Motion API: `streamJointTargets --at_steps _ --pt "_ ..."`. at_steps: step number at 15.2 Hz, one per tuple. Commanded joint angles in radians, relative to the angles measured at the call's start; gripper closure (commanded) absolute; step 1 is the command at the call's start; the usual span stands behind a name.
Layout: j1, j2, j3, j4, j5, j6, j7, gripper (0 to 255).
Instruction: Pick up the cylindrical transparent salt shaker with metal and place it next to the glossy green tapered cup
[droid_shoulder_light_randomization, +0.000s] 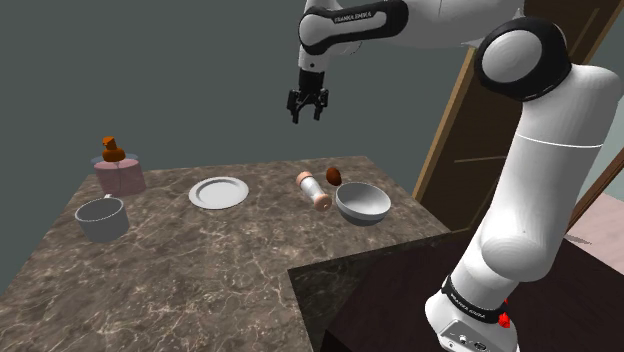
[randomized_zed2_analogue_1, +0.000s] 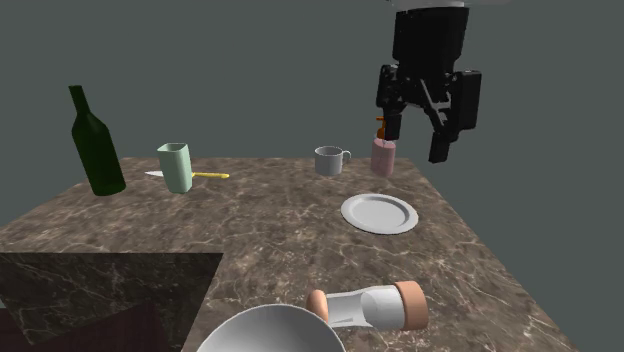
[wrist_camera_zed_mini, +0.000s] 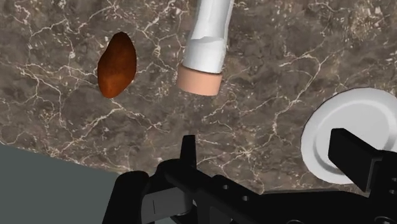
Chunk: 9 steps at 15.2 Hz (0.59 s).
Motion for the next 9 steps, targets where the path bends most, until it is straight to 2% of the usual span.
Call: streamJointTargets --at_steps 1,9 --pt "0.0 -0.008 -0.003 -0.071 -0.005 0.06 0.021 0" --pt "0.003 0.0 -0.014 -0.324 -0.021 0.3 0.108 0"
